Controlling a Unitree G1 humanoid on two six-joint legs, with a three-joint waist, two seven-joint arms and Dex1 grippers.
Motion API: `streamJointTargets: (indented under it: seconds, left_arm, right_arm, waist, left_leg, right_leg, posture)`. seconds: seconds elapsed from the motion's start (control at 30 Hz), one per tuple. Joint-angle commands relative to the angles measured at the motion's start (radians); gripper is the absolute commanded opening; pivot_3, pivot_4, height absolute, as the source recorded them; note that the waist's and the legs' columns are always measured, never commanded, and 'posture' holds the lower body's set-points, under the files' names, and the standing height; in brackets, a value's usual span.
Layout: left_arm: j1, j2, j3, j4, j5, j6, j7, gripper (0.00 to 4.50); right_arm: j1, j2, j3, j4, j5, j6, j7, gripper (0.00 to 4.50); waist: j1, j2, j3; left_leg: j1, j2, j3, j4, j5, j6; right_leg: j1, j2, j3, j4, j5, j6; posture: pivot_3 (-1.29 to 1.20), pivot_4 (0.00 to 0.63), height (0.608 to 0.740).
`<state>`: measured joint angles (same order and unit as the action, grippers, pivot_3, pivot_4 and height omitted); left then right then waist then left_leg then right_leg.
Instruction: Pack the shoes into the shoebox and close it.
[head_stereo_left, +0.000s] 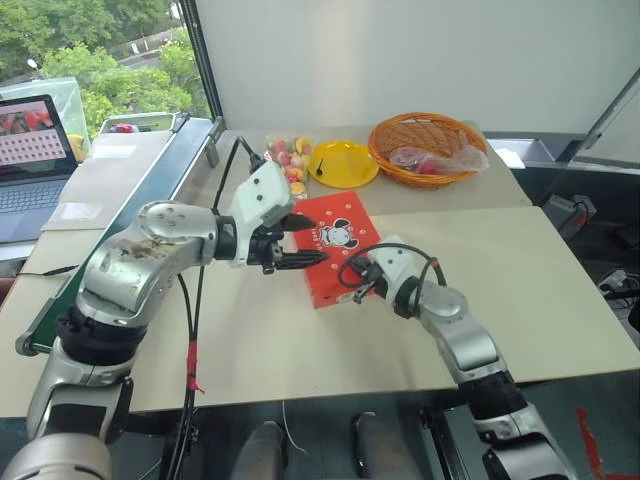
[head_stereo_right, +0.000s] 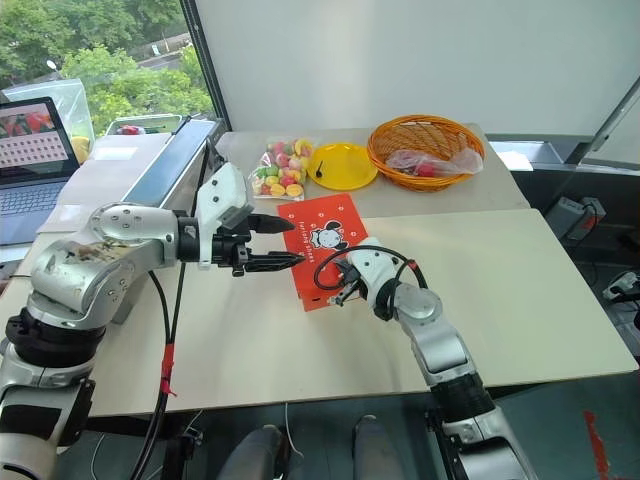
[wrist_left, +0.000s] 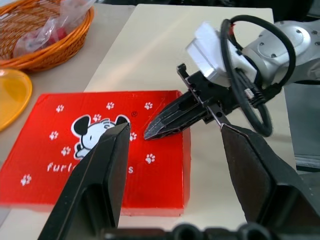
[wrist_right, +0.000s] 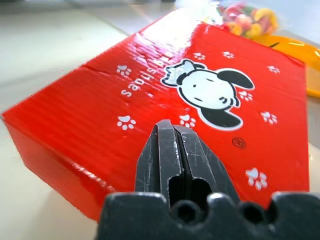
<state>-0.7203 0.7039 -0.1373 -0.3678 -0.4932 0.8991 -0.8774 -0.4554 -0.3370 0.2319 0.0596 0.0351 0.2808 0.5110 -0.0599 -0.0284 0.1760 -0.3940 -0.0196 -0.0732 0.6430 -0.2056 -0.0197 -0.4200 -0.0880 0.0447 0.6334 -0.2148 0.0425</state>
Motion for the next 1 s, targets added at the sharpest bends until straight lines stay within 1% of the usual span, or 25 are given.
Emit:
streamJointTargets:
  seconds: [0.03,0.07,0.1,0.13,0.17,0.27,0.33,0.4,0.43,0.47,0.53,0.57,0.63,0.67,0.7,0.77,0.8,0.9,1.0]
  left_arm:
    - [0.011,0.009,0.048,-0.065,-0.014,0.021,0.038,3.07]
    - [0.019,0.009,0.056,-0.074,-0.018,0.032,0.051,3.07]
    - [0.029,0.008,0.067,-0.083,-0.022,0.041,0.065,3.07]
    - [0.036,0.007,0.073,-0.088,-0.025,0.048,0.074,3.07]
    - [0.047,0.010,0.079,-0.094,-0.025,0.051,0.083,3.07]
    - [0.089,0.017,0.100,-0.107,-0.031,0.056,0.104,3.07]
    - [0.116,0.025,0.107,-0.108,-0.024,0.049,0.113,3.07]
    - [0.147,0.028,0.127,-0.106,-0.030,0.052,0.122,3.07]
    - [0.156,0.029,0.133,-0.106,-0.032,0.052,0.124,3.07]
    - [0.174,0.035,0.135,-0.106,-0.025,0.041,0.123,3.07]
    - [0.206,0.036,0.141,-0.109,-0.023,0.020,0.119,3.07]
    - [0.221,0.036,0.142,-0.116,-0.023,0.004,0.114,3.07]
    - [0.239,0.035,0.143,-0.132,-0.030,-0.016,0.106,3.07]
    - [0.246,0.034,0.149,-0.137,-0.038,-0.020,0.104,3.07]
    - [0.259,0.041,0.151,-0.145,-0.036,-0.037,0.095,3.07]
    - [0.289,0.059,0.155,-0.164,-0.034,-0.068,0.071,3.07]
    - [0.301,0.064,0.164,-0.172,-0.046,-0.069,0.061,3.07]
    - [0.319,0.082,0.193,-0.179,-0.068,-0.074,0.045,3.07]
    - [0.332,0.101,0.219,-0.165,-0.076,-0.073,0.041,3.07]
  right_arm:
    - [-0.024,-0.029,0.056,0.115,-0.085,0.037,0.023,0.03]
    - [-0.028,-0.057,0.097,0.159,-0.142,0.019,0.025,0.03]
    - [-0.022,-0.071,0.106,0.177,-0.157,0.014,0.031,0.03]
    - [-0.017,-0.079,0.108,0.185,-0.162,0.005,0.033,0.03]
    - [-0.015,-0.071,0.077,0.161,-0.122,0.029,0.044,0.03]
    - [-0.033,-0.046,-0.063,0.026,0.059,0.144,0.099,0.03]
    - [-0.053,-0.055,-0.141,-0.071,0.180,0.227,0.155,0.03]
    - [-0.071,-0.086,-0.210,-0.178,0.291,0.302,0.212,0.58]
    - [-0.074,-0.099,-0.227,-0.211,0.323,0.329,0.228,0.83]
    - [-0.072,-0.138,-0.239,-0.261,0.360,0.360,0.269,1.15]
    - [-0.065,-0.223,-0.258,-0.339,0.416,0.418,0.340,1.91]
    - [-0.061,-0.262,-0.259,-0.367,0.436,0.442,0.367,2.14]
    - [-0.054,-0.311,-0.253,-0.397,0.463,0.472,0.396,2.87]
    - [-0.052,-0.328,-0.248,-0.409,0.470,0.480,0.404,3.31]
    - [-0.048,-0.357,-0.237,-0.425,0.471,0.486,0.426,3.54]
    - [-0.039,-0.406,-0.219,-0.449,0.468,0.491,0.460,4.24]
    - [-0.035,-0.426,-0.210,-0.457,0.467,0.491,0.474,4.46]
    - [-0.031,-0.444,-0.209,-0.459,0.483,0.499,0.480,4.46]
    - [-0.052,-0.430,-0.216,-0.440,0.471,0.508,0.439,4.46]
  waist:
    - [0.001,0.000,0.000]
    - [0.001,-0.001,0.000]
    - [0.000,-0.001,-0.001]
    - [0.001,-0.002,-0.001]
    - [0.001,-0.003,-0.002]
    - [0.016,-0.004,-0.003]
    - [0.021,-0.004,-0.003]
    - [0.021,-0.004,-0.002]
    - [0.020,-0.004,-0.002]
    - [0.020,-0.004,-0.002]
    - [0.020,-0.003,-0.002]
    - [0.020,-0.003,-0.002]
    - [0.019,-0.003,-0.002]
    - [0.018,-0.003,-0.002]
    - [0.018,-0.004,-0.002]
    - [0.018,-0.003,-0.002]
    - [0.018,-0.003,-0.002]
    - [0.019,-0.004,-0.002]
    - [0.019,-0.004,-0.002]
  left_leg:
    - [0.001,0.000,0.000,0.000,0.000,0.000]
    - [0.003,0.000,0.000,0.000,0.000,0.000]
    - [0.004,0.000,0.000,0.000,0.000,0.000]
    - [0.007,0.000,0.000,0.000,0.000,0.000]
    - [0.012,0.000,0.000,0.000,0.000,0.000]
    - [0.021,0.001,-0.001,-0.001,0.000,0.000]
    - [0.022,0.000,-0.002,-0.001,0.000,0.000]
    - [0.020,0.000,-0.002,-0.001,0.000,0.000]
    - [0.017,0.000,-0.002,-0.001,0.000,0.000]
    - [0.011,0.000,-0.003,0.000,0.000,0.000]
    - [0.008,0.000,-0.003,-0.001,-0.001,0.001]
    - [0.008,0.000,-0.003,-0.001,-0.001,0.002]
    - [0.007,0.000,-0.003,-0.001,-0.003,0.003]
    - [0.007,0.000,-0.003,-0.001,-0.003,0.003]
    - [0.007,0.000,-0.002,-0.001,-0.003,0.003]
    - [0.007,0.000,-0.002,0.000,-0.003,0.003]
    - [0.007,0.000,-0.002,0.000,-0.003,0.003]
    - [0.007,0.000,-0.002,0.000,-0.003,0.003]
    - [0.007,0.000,-0.002,0.000,-0.003,0.003]
  right_leg:
    - [0.001,0.000,0.000,0.000,0.000,0.000]
    - [0.002,0.000,0.000,0.000,0.000,0.000]
    - [0.005,0.000,0.000,0.000,0.000,0.001]
    - [0.008,0.000,0.000,-0.001,-0.003,0.005]
    - [0.014,0.000,-0.001,-0.002,-0.004,0.007]
    - [0.024,0.000,-0.002,-0.004,-0.005,0.008]
    - [0.026,0.000,-0.002,-0.005,-0.005,0.008]
    - [0.024,0.000,-0.002,-0.005,-0.005,0.008]
    - [0.020,0.000,-0.002,-0.004,-0.005,0.008]
    - [0.014,0.000,-0.002,-0.003,-0.004,0.007]
    - [0.011,0.000,-0.003,-0.003,-0.002,0.003]
    - [0.011,0.000,-0.002,-0.003,-0.002,0.002]
    - [0.011,0.000,-0.003,-0.004,-0.002,0.002]
    - [0.011,0.000,-0.003,-0.005,-0.004,0.005]
    - [0.011,0.000,-0.003,-0.005,-0.004,0.005]
    - [0.011,0.000,-0.002,-0.005,-0.005,0.007]
    - [0.011,0.000,-0.002,-0.005,-0.005,0.007]
    - [0.011,0.000,-0.002,-0.005,-0.005,0.007]
    - [0.011,0.000,-0.002,-0.005,-0.005,0.007]
  posture:
    - [0.00,0.150,0.740]
    - [0.00,0.150,0.740]
    - [0.00,0.150,0.740]
    - [0.00,0.150,0.740]
    - [0.00,0.150,0.740]
    - [0.00,0.150,0.740]
    - [0.00,0.150,0.740]
    - [0.00,0.150,0.740]
    - [0.00,0.150,0.740]
    - [0.00,0.150,0.740]
    - [0.00,0.150,0.740]
    - [0.00,0.150,0.740]
    - [0.00,0.150,0.740]
    - [0.00,0.150,0.740]
    - [0.00,0.150,0.740]
    - [0.00,0.150,0.740]
    - [0.00,0.150,0.740]
    - [0.00,0.150,0.740]
    - [0.00,0.150,0.740]
